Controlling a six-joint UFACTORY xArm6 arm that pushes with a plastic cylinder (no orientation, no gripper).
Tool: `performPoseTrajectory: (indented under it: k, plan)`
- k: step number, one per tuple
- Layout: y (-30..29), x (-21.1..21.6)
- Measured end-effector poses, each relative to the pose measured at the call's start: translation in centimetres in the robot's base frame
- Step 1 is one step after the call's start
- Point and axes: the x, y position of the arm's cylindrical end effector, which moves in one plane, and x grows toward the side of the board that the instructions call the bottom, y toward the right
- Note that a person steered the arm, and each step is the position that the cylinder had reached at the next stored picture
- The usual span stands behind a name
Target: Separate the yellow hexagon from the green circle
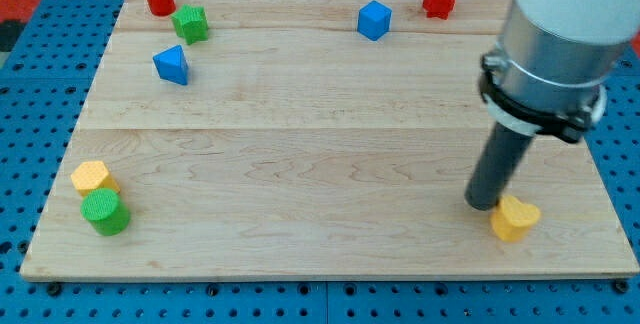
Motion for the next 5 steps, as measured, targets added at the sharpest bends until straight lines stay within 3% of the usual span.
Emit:
performPoseTrajectory:
  k: [1,2,3,4,5]
  plan:
    - [2.2,0.0]
    - [-5.8,-3.7]
    - [-17.4,-7.5]
    - [-26.7,-9.8]
    - [-35.8,-9.2]
